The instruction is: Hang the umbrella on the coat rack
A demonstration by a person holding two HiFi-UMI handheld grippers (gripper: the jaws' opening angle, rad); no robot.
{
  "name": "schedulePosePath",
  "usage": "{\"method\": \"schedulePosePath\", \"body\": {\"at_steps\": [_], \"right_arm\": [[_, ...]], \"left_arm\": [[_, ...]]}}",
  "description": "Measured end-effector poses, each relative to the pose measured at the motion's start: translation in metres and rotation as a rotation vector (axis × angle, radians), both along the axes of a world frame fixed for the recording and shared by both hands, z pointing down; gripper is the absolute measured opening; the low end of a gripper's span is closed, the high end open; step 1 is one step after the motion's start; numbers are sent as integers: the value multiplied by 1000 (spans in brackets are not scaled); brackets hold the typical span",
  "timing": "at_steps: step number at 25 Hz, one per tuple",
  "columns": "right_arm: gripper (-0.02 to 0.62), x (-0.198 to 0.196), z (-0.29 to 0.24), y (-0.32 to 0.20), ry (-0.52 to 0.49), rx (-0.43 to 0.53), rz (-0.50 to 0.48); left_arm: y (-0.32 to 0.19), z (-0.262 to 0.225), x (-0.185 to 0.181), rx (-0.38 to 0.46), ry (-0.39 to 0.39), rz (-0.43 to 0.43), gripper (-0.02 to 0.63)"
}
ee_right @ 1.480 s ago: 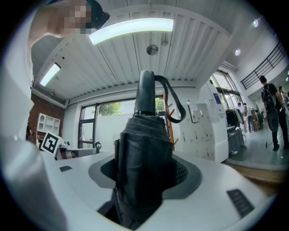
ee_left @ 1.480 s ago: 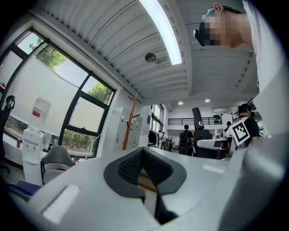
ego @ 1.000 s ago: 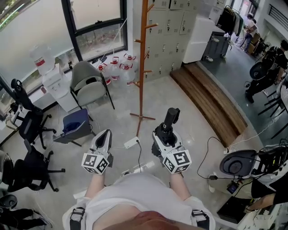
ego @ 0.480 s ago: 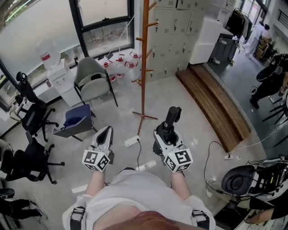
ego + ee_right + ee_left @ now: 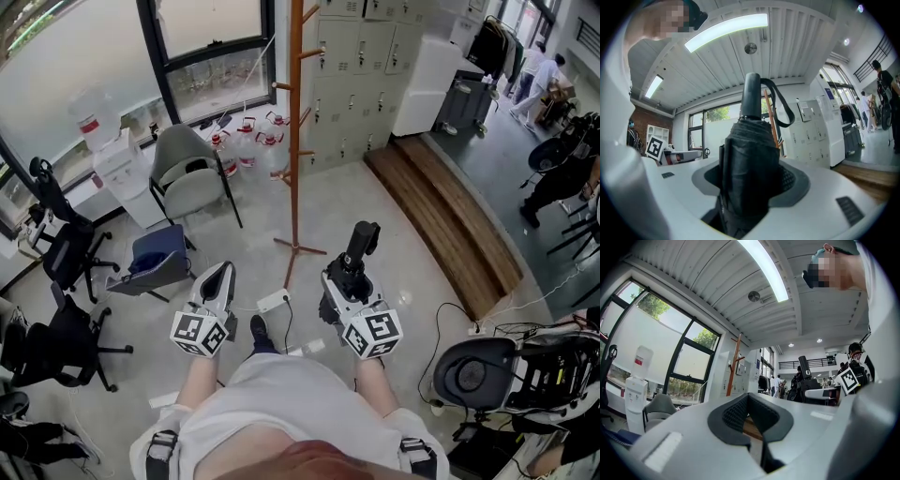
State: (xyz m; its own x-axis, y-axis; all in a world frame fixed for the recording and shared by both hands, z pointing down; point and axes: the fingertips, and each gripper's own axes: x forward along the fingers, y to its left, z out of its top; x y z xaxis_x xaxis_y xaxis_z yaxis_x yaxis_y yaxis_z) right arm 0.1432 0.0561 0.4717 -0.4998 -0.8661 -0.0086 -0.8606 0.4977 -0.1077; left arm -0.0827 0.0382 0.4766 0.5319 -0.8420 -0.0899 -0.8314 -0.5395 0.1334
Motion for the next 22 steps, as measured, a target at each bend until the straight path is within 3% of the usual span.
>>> {"method": "schedulePosePath", "body": {"at_steps": [8, 22], "right_arm": [[252, -14, 10, -75, 13, -6, 31], [252, -64, -15, -236, 29, 45, 167]], "left_arm": [[-86, 10, -15, 8, 14, 32, 9], [-268, 10, -74, -16, 39, 173, 9]]}}
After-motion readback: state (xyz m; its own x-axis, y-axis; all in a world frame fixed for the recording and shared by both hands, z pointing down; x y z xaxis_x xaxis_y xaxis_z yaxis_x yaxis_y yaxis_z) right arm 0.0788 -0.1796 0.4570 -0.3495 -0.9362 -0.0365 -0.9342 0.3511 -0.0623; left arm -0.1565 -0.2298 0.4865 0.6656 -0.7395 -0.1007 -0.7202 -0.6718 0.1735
